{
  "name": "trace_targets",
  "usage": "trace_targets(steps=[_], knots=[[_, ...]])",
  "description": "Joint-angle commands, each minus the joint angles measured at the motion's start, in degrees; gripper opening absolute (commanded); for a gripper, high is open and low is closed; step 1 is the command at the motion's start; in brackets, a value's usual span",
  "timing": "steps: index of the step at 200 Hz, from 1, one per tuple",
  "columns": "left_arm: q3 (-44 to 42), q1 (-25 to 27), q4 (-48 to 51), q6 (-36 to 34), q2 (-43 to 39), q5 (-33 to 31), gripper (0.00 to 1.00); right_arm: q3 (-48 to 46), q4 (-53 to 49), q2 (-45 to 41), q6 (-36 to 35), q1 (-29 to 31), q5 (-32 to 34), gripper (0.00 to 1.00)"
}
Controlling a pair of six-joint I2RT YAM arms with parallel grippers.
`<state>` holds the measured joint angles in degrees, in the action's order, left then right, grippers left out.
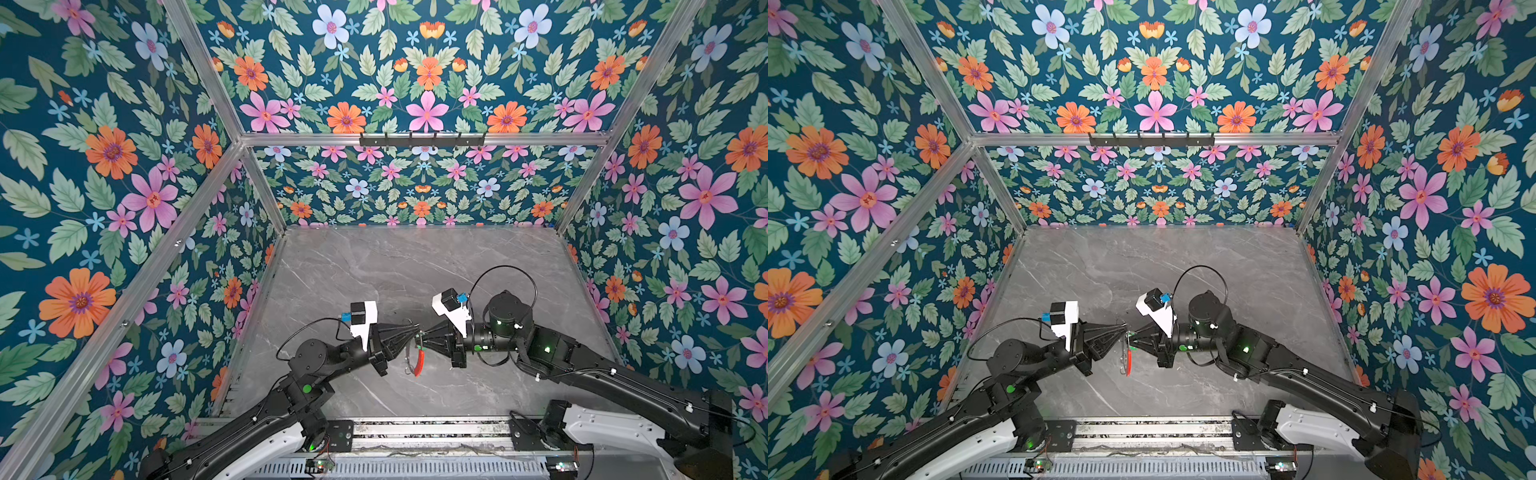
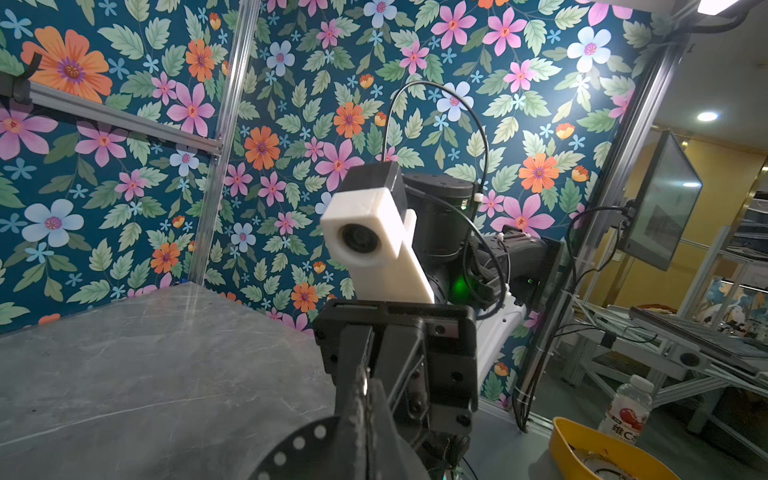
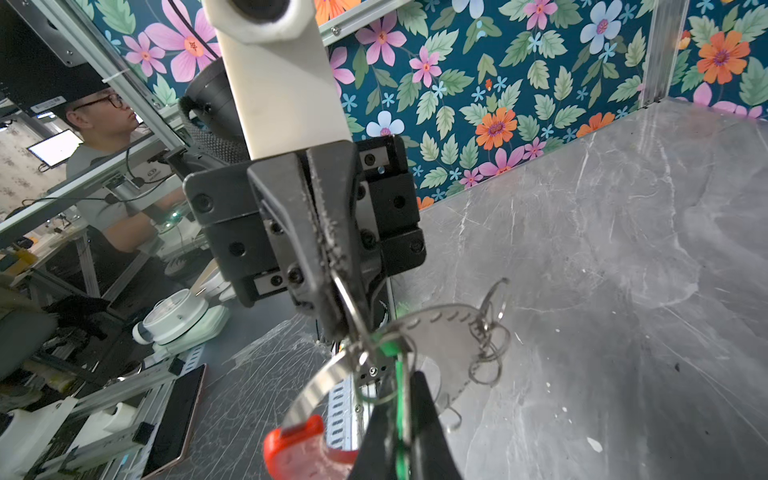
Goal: Remove the keys from the keyring
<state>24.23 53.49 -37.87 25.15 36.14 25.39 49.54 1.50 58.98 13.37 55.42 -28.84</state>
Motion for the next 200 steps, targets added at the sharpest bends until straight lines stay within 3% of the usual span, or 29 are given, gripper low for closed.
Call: trace_targets(steps=[1,14,43,74,152,200], knots=[[0.74,-0.07,-15.4,-0.98,1.04,1.85,0.0,-0.58,-2.45,-0.37,2.52,0.04,3.53,0.0],[1.38,-0.09,-14.75,-0.68,2.55,3.3,0.0,0.63,-4.95,-1.13,1.87,0.02,3.04,0.0],[2.21,0.0,-12.66,0.76,4.11,6.35,0.0,5.76,-16.43,-4.84,-1.49,-0.05,4.86,0.34],[2.12,-0.08,-11.7,2.39,3.5,7.67,0.0,10.73,-21.63,-9.23,-4.0,-0.07,4.93,0.5],[2.41,-0.02,-16.0,5.6,5.12,10.85,0.0,11.49,-7.3,-6.04,-3.86,-0.07,-2.52,0.57],[1.53,0.02,-15.9,5.09,4.49,9.47,0.0,9.69,-4.13,-4.24,-1.35,-0.06,-5.88,0.42]])
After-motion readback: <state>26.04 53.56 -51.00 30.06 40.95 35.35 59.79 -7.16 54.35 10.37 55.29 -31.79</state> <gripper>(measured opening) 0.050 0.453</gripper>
